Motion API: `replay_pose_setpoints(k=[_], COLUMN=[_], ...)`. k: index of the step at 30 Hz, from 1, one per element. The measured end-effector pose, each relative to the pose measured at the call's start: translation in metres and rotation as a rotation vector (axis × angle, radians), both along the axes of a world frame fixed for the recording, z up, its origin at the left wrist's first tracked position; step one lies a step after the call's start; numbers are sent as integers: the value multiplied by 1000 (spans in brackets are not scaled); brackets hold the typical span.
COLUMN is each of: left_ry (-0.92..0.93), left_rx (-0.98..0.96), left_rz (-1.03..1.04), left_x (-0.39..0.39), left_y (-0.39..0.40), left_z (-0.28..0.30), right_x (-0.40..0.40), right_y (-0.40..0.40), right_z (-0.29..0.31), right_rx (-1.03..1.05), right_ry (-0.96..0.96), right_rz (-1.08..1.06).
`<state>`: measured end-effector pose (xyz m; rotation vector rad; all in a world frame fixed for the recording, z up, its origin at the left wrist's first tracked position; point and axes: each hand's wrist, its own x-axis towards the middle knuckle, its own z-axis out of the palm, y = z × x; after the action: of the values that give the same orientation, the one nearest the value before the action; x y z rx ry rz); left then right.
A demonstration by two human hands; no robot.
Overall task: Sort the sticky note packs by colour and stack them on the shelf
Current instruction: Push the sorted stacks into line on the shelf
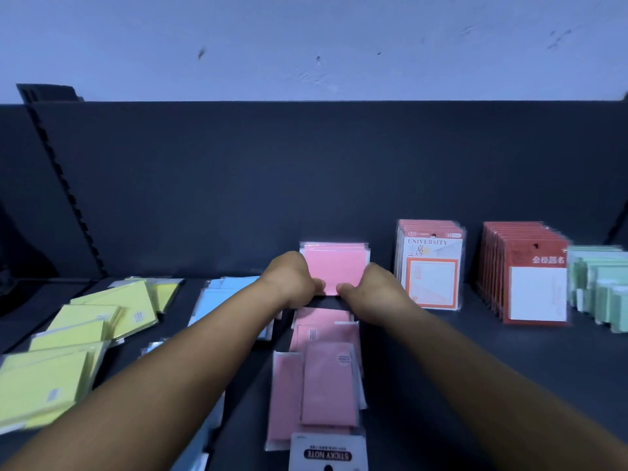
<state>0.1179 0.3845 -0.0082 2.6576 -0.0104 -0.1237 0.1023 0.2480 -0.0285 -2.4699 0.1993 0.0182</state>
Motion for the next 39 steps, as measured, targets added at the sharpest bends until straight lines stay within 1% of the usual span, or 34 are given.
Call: replay_pose_setpoints(k=[5, 7, 10, 12, 19, 22, 25, 28, 32, 34, 36, 39], left_ry=[108, 136, 135, 134, 164, 160, 98, -56, -217, -240, -220, -206], left_rx=[93, 103, 71, 10, -341, -431, -530, -630, -604, -575, -557, -536], left_rz=[-128, -137, -100, -56, 89, 94, 63, 31, 13, 4, 0, 1], left_x=[-39, -48, -51, -52, -56, -60, -58, -55, -54, -55, -56, -57], left_y=[10, 12, 12, 9, 11, 11, 6, 5, 4, 3, 3, 4], left_z=[2, -3, -11, -15, -25, -25, -31, -33, -36, -39, -43, -45], right_x=[-35, -45, -51, -51, -51, -45, -45, -46, -46, -46, -46, -45], right_y=[-11, -14, -15, -13, -13, -19, -22, -23, -22, -22, -24, -25], right_z=[6, 3, -5, -10, -21, -27, -25, -18, -19, -25, -29, -32], right_rx=[-74, -100, -42, 30, 309, 443, 535, 627, 668, 667, 661, 602], right_ry=[74, 134, 183, 157, 109, 83, 25, -103, -190, -182, -170, -162], right_rz=[112, 120, 134, 122, 32, -6, 18, 56, 102, 129, 144, 146])
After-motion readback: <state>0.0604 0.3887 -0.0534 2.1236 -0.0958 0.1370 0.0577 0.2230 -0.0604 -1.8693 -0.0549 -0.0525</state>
